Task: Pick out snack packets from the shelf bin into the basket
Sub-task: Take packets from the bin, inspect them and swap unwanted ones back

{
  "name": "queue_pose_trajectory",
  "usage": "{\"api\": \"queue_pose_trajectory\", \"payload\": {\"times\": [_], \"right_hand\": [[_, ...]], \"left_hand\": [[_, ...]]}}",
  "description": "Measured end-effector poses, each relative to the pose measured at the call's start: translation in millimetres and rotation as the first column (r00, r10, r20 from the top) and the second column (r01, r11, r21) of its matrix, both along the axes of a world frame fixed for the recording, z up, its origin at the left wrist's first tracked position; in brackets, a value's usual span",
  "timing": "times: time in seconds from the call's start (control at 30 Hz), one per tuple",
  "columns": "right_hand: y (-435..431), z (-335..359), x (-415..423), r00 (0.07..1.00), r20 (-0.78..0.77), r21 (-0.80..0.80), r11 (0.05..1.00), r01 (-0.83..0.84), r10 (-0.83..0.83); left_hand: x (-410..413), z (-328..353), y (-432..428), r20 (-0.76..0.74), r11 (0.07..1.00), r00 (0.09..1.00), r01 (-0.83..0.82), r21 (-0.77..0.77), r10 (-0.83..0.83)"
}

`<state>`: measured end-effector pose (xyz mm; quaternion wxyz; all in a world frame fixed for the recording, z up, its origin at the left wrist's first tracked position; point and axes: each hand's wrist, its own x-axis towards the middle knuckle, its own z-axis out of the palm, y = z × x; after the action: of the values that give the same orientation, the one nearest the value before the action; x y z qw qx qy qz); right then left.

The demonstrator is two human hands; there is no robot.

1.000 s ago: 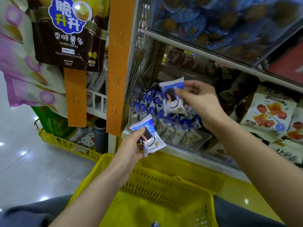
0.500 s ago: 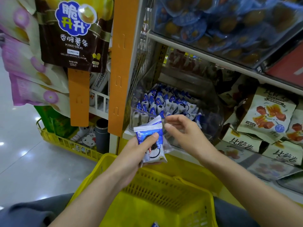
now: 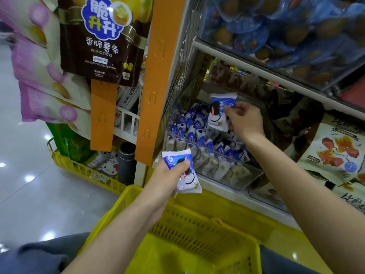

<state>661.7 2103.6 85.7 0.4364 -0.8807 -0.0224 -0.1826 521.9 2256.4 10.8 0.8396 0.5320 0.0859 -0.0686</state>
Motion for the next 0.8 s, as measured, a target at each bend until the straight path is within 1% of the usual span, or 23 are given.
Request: {"api": "queue_pose_trajectory", "payload": {"times": [0.07,0.2,0.3,0.43,0.47,0.53,0.6,0.7,0.8], "right_hand": [[0,-12,18,1.000,0.010,-0.123,0.992,0.011,-0.010],[-3,-36,34,0.984,-0.172,-0.343,0.939,-0.011,-0.051],[-9,-42,35,0.965,-0.258,-0.462,0.883,-0.081,-0.046],[-5,-39,36,0.923,-0.374,-0.564,0.811,-0.154,-0.084],[-2,-38,37,0.915,-0.394,-0.577,0.799,-0.170,-0.090],[3,-39,40,0.913,-0.401,-0.560,0.808,-0.184,-0.070],[8,-41,42,0.929,-0.369,-0.495,0.854,-0.158,-0.042],[15,-47,44,0.951,-0.307,-0.407,0.909,-0.085,-0.049],[18,-48,46,0.938,-0.344,-0.332,0.940,-0.085,-0.037]], "left_hand": [[2,0,0,-0.030,1.000,1.000,-0.002,-0.026,0.001],[8,-3,1,-0.053,0.999,0.999,-0.016,-0.050,0.013],[12,-7,1,-0.072,0.998,0.997,-0.034,-0.051,0.031],[18,-9,-1,-0.087,0.996,0.994,-0.072,-0.057,0.067],[18,-9,-2,-0.086,0.996,0.994,-0.073,-0.058,0.067],[19,-10,-2,-0.084,0.995,0.994,-0.073,-0.072,0.067],[20,-12,-3,-0.083,0.993,0.994,-0.083,-0.082,0.076],[23,-15,-2,-0.083,0.993,0.993,-0.087,-0.078,0.081],[24,-16,-3,-0.093,0.994,0.993,-0.083,-0.065,0.076]]}}
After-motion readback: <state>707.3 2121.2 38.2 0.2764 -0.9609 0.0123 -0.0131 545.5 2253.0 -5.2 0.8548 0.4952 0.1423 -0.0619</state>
